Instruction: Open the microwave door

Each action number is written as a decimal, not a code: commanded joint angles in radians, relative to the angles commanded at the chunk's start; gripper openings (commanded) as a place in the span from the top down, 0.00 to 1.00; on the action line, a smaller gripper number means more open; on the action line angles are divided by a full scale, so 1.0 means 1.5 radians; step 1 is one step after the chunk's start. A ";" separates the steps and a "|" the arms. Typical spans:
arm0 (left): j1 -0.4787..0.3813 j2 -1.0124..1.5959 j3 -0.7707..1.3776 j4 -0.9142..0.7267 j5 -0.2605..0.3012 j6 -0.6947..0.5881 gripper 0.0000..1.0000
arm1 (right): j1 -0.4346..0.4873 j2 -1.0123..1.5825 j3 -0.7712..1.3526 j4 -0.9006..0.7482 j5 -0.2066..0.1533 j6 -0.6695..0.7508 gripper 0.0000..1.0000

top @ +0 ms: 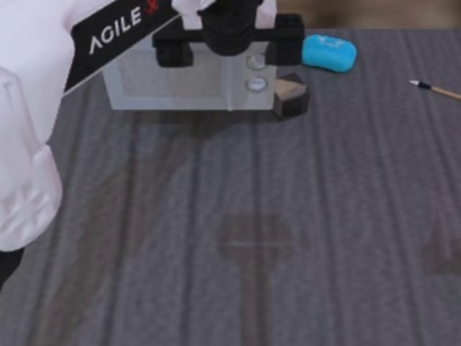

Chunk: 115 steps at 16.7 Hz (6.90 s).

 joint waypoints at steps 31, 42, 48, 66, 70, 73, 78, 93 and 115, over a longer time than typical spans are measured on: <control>-0.020 -0.039 -0.086 0.028 0.002 -0.011 1.00 | 0.000 0.000 0.000 0.000 0.000 0.000 0.00; -0.020 -0.076 -0.132 0.050 -0.010 -0.020 1.00 | 0.000 0.000 0.000 0.000 0.000 0.000 0.00; -0.020 -0.076 -0.132 0.050 -0.010 -0.020 1.00 | 0.000 0.000 0.000 0.000 0.000 0.000 0.00; -0.018 -0.120 -0.214 0.088 0.012 0.027 1.00 | 0.000 0.000 0.000 0.000 0.000 0.000 0.00; -0.016 -0.142 -0.239 0.107 0.019 0.043 1.00 | 0.000 0.000 0.000 0.000 0.000 0.000 0.00; -0.016 -0.142 -0.239 0.107 0.019 0.043 1.00 | 0.000 0.000 0.000 0.000 0.000 0.000 0.00; -0.016 -0.142 -0.239 0.107 0.019 0.043 1.00 | 0.000 0.000 0.000 0.000 0.000 0.000 0.00; -0.016 -0.142 -0.239 0.107 0.019 0.043 1.00 | 0.000 0.000 0.000 0.000 0.000 0.000 0.00; -0.009 -0.206 -0.335 0.155 0.053 0.112 1.00 | 0.000 0.000 0.000 0.000 0.000 0.000 0.00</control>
